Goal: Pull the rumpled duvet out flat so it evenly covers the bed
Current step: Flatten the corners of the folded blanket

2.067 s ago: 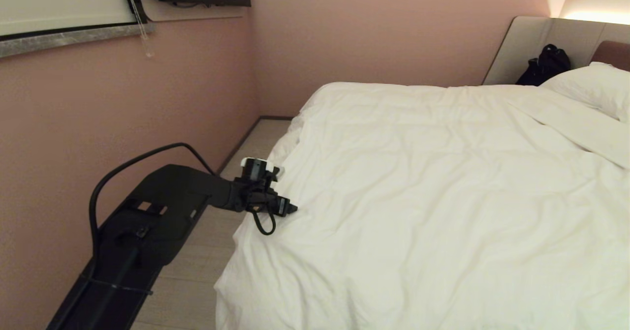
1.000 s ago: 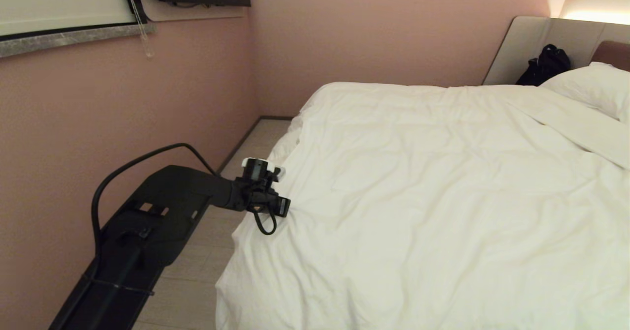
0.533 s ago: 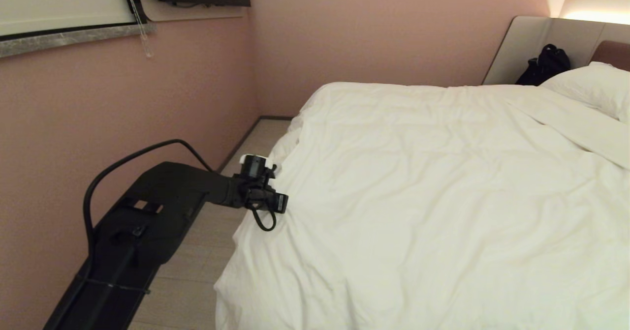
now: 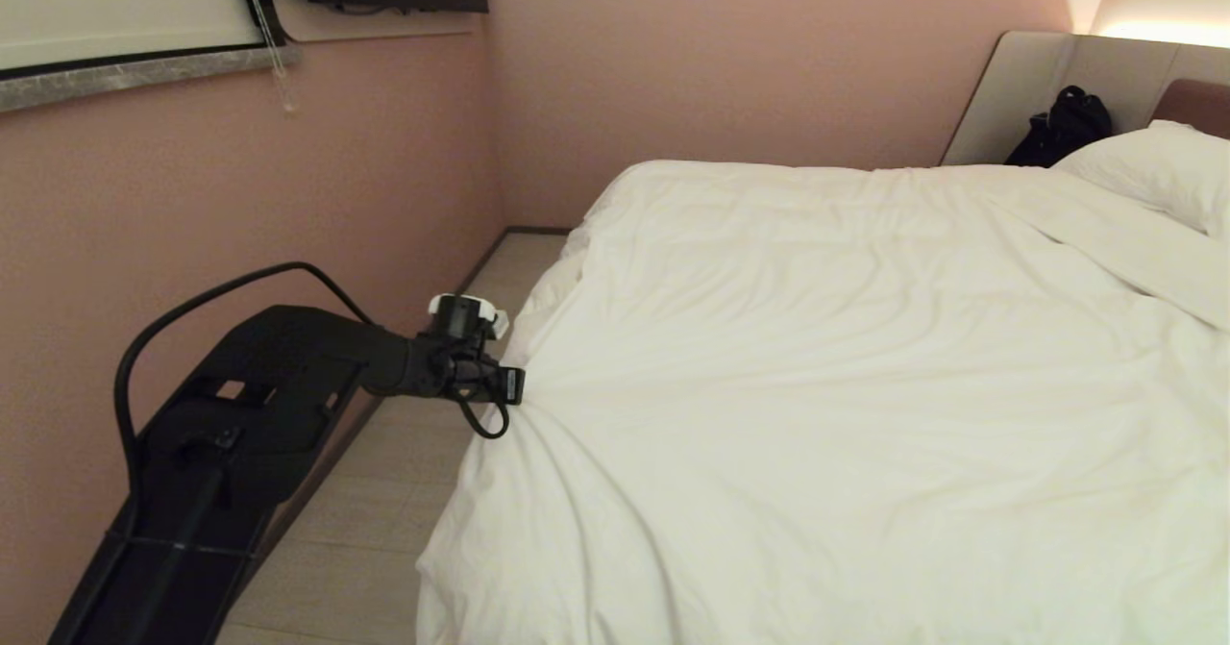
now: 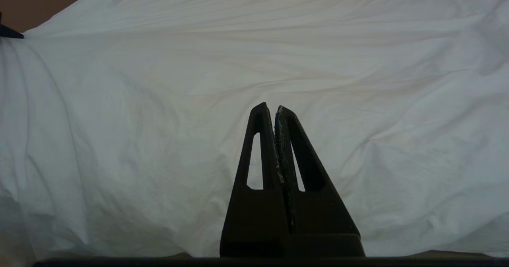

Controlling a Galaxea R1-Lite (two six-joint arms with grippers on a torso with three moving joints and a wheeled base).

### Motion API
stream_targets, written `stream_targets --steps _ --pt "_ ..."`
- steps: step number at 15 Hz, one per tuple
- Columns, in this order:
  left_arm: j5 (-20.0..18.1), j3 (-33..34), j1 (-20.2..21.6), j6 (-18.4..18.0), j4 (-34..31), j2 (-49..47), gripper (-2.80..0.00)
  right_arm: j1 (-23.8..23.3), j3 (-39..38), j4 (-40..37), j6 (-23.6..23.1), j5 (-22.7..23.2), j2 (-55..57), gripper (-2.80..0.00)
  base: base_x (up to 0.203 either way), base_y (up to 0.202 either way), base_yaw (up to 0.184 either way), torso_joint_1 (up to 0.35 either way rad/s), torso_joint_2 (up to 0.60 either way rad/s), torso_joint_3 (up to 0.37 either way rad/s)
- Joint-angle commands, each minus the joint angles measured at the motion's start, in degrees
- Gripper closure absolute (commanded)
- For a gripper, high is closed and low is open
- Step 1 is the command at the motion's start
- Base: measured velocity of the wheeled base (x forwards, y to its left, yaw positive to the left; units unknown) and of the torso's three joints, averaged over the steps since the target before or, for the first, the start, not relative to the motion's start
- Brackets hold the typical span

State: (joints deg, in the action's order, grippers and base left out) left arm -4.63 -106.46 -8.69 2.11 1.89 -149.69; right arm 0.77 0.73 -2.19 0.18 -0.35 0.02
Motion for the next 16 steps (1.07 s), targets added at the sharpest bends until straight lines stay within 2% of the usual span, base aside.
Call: stream_targets --steps 1,7,16 --pt "0.11 1.70 0.13 0.00 0.08 0.99 0.00 0.02 -0.03 0.00 -0.01 -0.01 -0.02 0.00 0.000 0.000 0.000 0.000 0.00 0.000" --pt "0.23 4.27 -0.01 -0.10 -1.14 1.93 0.00 0.02 0.05 0.00 -0.01 0.00 -0.02 0.00 0.000 0.000 0.000 0.000 0.00 0.000" --pt "0.24 3.62 -0.86 0.10 -12.93 3.00 0.00 0.02 -0.03 0.00 -0.01 0.00 -0.02 0.00 0.000 0.000 0.000 0.000 0.00 0.000"
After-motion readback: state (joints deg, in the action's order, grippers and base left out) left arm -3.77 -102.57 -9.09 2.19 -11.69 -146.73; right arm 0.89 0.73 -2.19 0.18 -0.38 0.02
